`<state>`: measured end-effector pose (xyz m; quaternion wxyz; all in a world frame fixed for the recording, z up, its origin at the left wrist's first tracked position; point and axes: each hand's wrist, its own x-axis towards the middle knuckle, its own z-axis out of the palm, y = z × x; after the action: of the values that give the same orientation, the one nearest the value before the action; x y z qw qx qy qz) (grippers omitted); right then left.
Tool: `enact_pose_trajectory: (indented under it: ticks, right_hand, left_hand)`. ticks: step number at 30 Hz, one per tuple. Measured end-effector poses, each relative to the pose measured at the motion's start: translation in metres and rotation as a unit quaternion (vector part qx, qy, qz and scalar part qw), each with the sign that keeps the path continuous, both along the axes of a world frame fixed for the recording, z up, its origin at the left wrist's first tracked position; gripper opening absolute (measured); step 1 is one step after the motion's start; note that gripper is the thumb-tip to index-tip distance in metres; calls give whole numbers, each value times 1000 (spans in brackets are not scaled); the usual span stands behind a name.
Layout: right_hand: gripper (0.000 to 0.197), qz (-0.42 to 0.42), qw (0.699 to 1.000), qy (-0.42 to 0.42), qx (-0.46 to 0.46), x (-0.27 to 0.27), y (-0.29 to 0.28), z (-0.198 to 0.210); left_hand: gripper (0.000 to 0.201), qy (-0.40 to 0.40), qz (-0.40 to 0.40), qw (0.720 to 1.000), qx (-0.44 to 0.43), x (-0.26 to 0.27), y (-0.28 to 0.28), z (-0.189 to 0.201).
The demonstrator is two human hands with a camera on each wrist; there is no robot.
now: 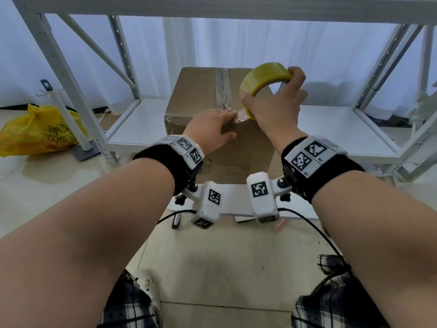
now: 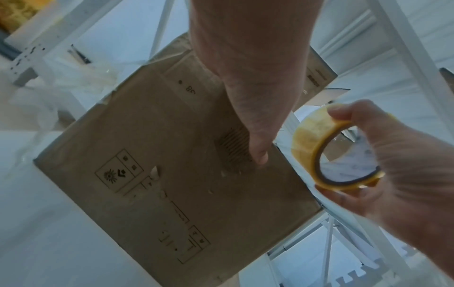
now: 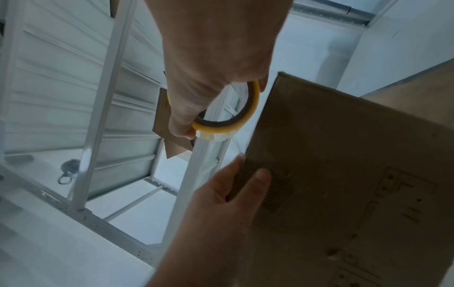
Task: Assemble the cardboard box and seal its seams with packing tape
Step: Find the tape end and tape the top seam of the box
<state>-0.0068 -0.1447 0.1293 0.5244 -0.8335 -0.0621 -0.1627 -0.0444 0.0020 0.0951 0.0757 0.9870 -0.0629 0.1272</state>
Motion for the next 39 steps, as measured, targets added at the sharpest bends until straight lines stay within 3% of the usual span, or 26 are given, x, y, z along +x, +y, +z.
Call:
enact_pose_trajectory:
  ticks: [4,10,27,32,35,39]
  right_hand:
    - [95,-33,997,-61,-24,5,-19,4]
    - [94,-64,992,-73,-76,6,-38,-14]
    - [93,-24,998,-44,-30,16,-37,-16]
    - [95,-21,998,-50,-33,17,-36,-16]
    - [94,-18,998,-50,-33,16,-36,-17]
    - [94,-17,998,-50,-30,15,-38,-17]
  left_hand:
    - [61,12,-11,1000,-12,-3,2,3]
    - [61,14,-11,1000,-3,-2,1,3]
    - [62,21,59,995,73,5,-32,-1]
    - [60,11,14,995,101,-3,-18,3]
    - [52,-27,-15,997,73,-9,-7,5]
    - [55,-11,-29,999,37,-4,-18,5]
